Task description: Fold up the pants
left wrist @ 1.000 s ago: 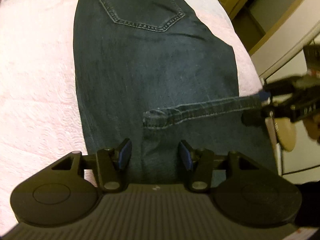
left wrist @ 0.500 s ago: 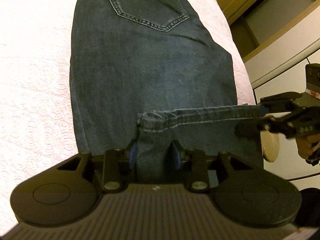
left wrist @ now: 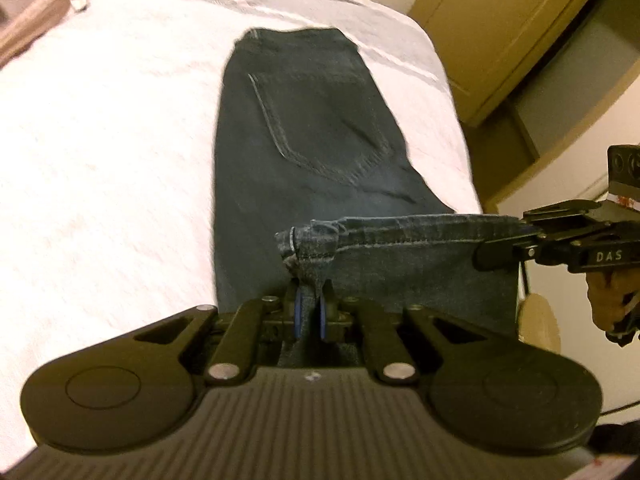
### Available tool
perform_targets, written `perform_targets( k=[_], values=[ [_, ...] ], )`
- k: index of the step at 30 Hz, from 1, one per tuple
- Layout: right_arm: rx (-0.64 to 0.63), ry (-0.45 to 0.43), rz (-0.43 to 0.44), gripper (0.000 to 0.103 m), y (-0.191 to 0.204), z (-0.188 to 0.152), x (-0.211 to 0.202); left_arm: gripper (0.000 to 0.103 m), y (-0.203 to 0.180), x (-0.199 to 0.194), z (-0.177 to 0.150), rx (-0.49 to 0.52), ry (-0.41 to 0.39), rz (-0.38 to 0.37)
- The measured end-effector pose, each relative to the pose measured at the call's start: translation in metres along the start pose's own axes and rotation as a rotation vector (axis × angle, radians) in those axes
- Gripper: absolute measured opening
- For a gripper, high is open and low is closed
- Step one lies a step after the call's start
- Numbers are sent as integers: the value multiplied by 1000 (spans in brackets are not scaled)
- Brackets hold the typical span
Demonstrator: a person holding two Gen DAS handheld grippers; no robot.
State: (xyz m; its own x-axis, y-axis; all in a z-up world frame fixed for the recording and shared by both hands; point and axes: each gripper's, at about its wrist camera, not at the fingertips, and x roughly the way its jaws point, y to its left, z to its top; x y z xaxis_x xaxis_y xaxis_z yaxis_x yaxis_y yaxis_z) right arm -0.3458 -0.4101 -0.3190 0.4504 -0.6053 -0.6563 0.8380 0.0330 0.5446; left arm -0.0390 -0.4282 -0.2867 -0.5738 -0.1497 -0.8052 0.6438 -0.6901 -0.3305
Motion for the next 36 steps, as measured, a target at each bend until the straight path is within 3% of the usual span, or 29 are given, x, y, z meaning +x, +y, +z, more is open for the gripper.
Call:
perform_targets(
  k=[3,5,7,10,12,15,17,18,21,25,30,33,36],
  values=[
    [67,94,-78,11,-31,-2,35,7,18,32,7,-26,47,26],
    [58,105,-134,17,-37,-2,40,18,32,62,2,-53,122,62],
    [34,53,-173,20,-32,0,26,20,38,72,-3,-58,127,65],
    [-53,-47,-238,21,-14,-2,-2,23,32,56,-5,-61,78,108],
    [-85,-87,-191,21,0,-7,-11,24,25,37,-5,-36,35,146],
    [-126,-33,-60,21,9,-22,8,24,12,26,3,-24,-23,117],
    [-111,30,-72,21,-2,-33,31,24,4,35,5,-3,-24,45],
    [-74,53,-109,21,-13,-39,40,24,1,44,4,15,-11,37],
    [-20,35,-109,22,-26,-46,33,20,6,80,-3,31,45,54],
    [-105,65,-90,54,-5,-54,-1,17,10,86,-11,5,47,50],
    [-354,174,46,58,51,-89,-37,29,-13,17,-24,42,22,128],
    [-546,241,122,58,87,-122,-52,39,-41,-27,-51,126,27,175],
    [-779,276,151,58,119,-166,-58,46,-75,-57,-96,279,94,192]
  ],
)
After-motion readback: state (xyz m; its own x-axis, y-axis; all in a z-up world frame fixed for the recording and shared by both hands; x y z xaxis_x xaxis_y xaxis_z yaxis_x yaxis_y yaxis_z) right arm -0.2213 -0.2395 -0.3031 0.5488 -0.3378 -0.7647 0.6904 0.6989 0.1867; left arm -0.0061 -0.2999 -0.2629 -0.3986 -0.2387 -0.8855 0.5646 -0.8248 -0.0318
